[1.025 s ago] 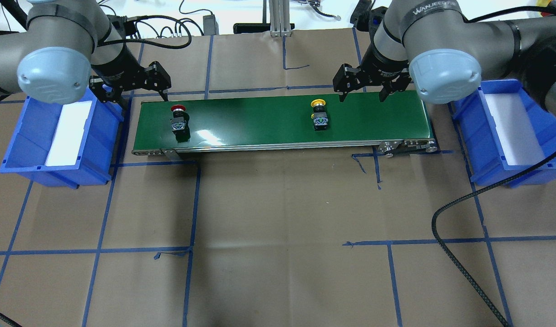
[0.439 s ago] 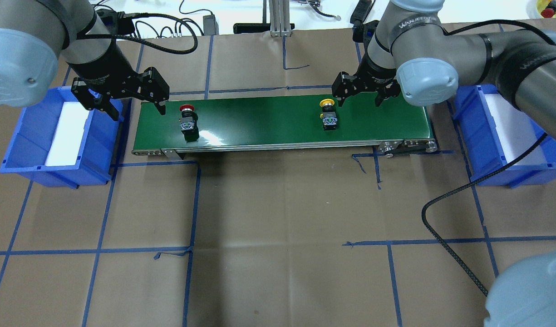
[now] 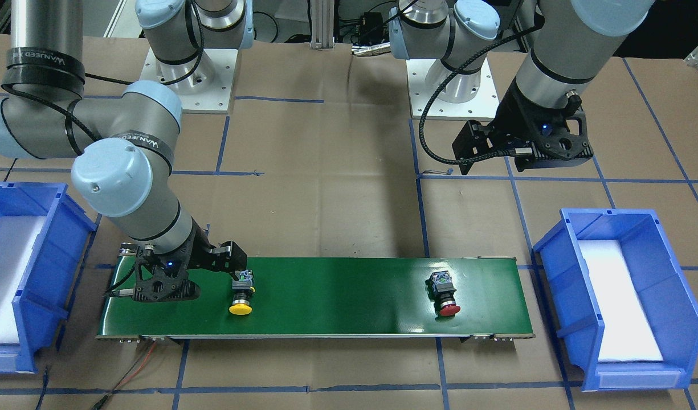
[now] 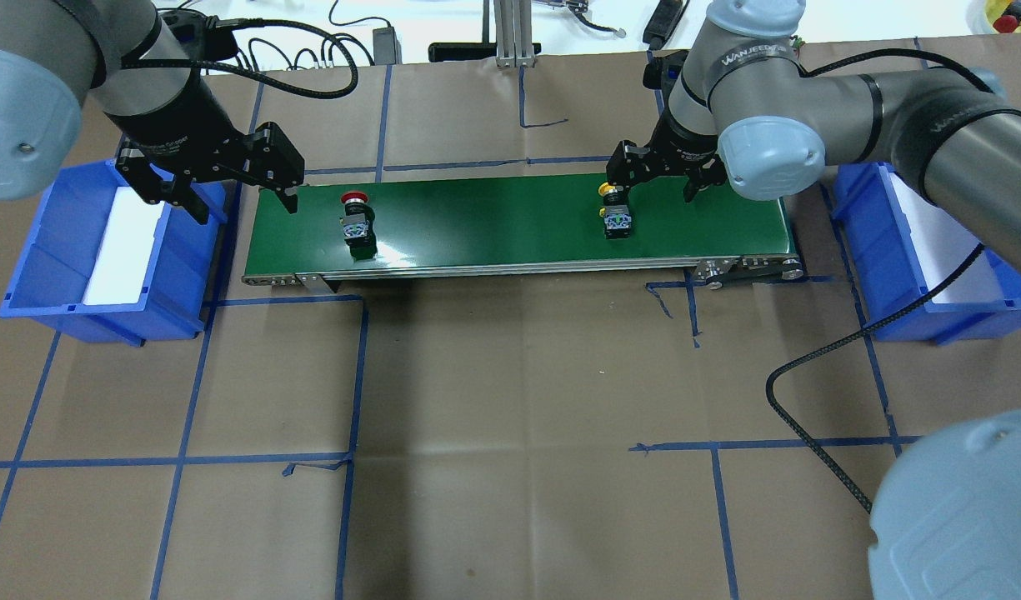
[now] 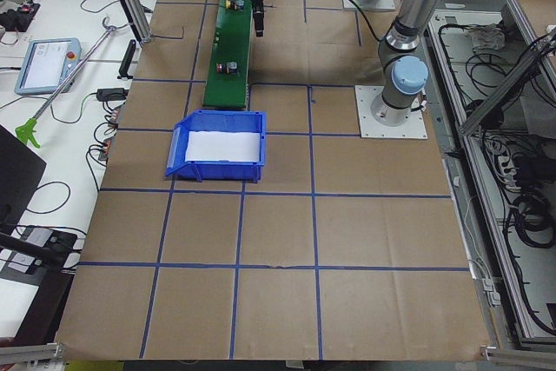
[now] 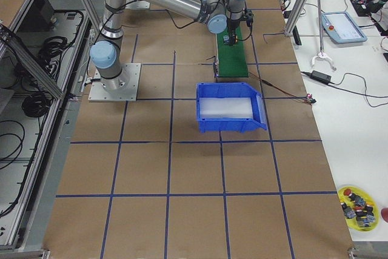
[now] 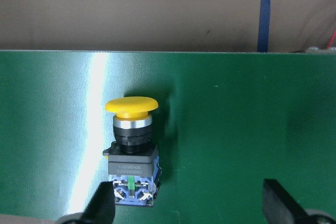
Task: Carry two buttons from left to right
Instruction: 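Lower the right gripper onto the yellow button on the belt and grasp it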
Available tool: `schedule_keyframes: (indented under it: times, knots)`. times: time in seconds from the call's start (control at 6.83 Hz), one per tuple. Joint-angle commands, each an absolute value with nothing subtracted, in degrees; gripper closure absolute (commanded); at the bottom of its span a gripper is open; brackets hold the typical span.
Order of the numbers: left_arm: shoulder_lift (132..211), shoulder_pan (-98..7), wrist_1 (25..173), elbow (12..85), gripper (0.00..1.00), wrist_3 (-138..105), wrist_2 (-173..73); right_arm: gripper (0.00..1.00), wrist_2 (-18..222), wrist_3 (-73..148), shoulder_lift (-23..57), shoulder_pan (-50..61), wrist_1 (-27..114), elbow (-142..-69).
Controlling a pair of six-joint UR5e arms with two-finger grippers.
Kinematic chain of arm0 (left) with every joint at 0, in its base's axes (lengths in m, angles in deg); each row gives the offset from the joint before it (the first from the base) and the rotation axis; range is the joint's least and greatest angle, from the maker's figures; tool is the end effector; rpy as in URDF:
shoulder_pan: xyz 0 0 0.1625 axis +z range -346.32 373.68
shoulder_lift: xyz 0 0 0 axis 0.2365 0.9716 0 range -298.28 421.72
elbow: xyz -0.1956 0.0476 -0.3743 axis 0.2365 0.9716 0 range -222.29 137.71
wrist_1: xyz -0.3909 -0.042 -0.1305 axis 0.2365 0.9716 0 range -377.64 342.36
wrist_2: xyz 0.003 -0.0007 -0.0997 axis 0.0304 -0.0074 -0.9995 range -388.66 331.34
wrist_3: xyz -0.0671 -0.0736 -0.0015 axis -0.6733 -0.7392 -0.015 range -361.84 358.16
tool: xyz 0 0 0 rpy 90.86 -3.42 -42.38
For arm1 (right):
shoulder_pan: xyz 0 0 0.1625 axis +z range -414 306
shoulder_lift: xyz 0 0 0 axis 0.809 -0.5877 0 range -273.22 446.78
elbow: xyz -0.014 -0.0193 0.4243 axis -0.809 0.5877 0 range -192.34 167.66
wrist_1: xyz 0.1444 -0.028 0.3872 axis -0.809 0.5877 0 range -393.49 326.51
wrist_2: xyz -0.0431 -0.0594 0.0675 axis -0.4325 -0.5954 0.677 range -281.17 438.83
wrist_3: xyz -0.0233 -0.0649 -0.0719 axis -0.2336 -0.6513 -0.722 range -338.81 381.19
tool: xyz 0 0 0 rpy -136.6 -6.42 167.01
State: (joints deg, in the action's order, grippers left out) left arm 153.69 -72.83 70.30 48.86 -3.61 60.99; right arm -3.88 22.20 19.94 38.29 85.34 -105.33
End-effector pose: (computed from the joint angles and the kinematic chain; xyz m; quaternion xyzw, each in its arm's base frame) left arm -0.1029 -0.5113 0.4645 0.0458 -0.9989 -0.0092 0.0032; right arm 0.1708 -0.6171 0.2864 -0.0127 0.9976 -0.0215 0.0642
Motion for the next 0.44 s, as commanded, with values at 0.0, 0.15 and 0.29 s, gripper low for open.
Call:
schedule_keyframes:
  times: [0.0,0.15,0.29]
  knots:
    - [153.7,-72.8,70.3,48.8,0.0,-3.7,60.9,0.0,-3.7,22.2,21.6,38.3,85.3,-105.2]
    - [153.7,-72.9,70.3,48.8,0.0,-3.6,61.0,0.0,-3.9,22.2,22.1,38.4,85.4,-105.3]
    - [153.7,-72.9,70.3,48.8,0.0,-3.7,61.0,0.0,-4.1,22.2,22.6,38.3,85.3,-105.7]
